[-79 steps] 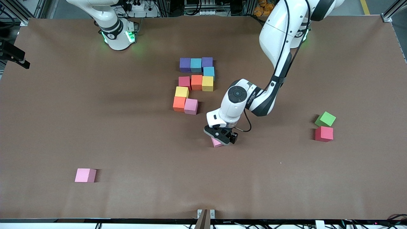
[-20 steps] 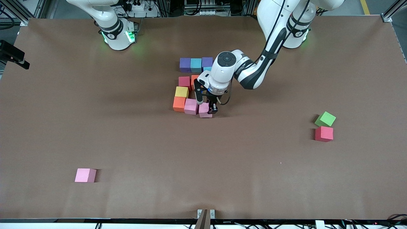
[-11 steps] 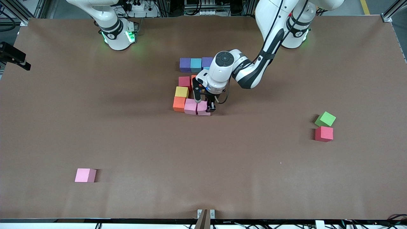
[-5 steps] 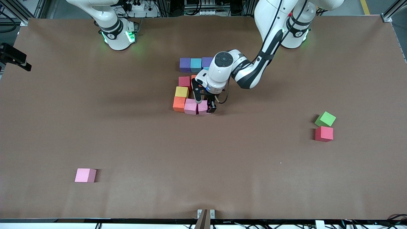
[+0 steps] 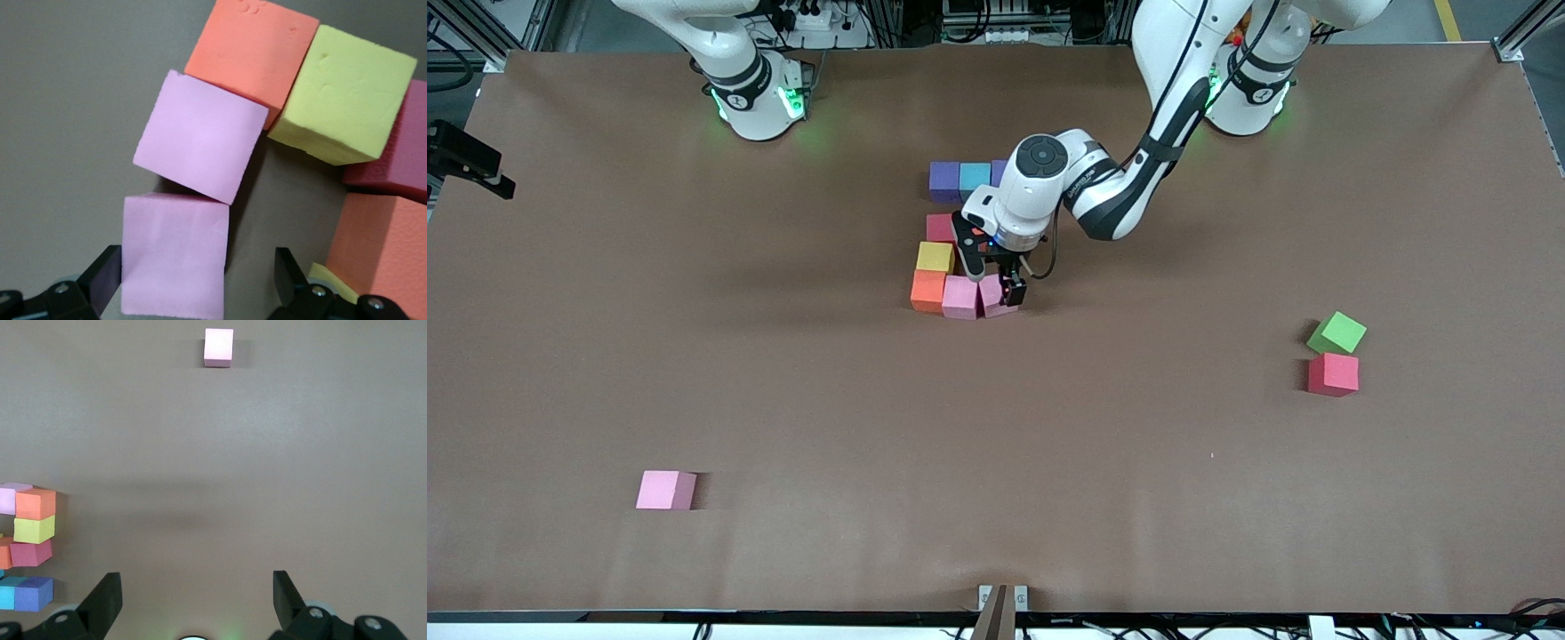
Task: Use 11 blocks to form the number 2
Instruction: 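Lift the open left gripper up from the figure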
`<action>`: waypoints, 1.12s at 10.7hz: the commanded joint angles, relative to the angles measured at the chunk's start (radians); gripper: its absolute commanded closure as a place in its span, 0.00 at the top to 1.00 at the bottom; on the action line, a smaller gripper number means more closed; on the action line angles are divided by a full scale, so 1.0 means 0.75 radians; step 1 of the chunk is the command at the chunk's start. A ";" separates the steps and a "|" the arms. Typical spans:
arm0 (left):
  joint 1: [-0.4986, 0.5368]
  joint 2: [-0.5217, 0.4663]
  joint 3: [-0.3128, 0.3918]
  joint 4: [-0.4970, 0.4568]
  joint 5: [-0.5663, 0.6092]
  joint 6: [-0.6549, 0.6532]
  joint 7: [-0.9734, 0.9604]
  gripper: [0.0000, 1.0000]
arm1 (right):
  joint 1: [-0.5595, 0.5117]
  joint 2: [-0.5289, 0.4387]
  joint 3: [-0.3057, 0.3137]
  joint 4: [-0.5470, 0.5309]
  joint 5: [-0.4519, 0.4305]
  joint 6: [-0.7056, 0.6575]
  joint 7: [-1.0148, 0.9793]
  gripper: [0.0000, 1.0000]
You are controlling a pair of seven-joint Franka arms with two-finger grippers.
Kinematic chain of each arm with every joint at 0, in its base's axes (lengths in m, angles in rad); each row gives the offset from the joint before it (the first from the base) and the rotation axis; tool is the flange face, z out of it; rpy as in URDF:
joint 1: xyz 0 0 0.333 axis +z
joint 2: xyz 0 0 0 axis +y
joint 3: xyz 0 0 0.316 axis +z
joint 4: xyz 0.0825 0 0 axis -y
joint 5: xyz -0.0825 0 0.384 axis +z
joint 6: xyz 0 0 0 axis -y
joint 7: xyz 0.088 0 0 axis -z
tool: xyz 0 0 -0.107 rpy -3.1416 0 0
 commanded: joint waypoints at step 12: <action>0.299 -0.343 -0.038 0.356 -0.017 -0.905 -0.090 1.00 | -0.011 0.029 0.010 0.038 0.020 -0.008 0.012 1.00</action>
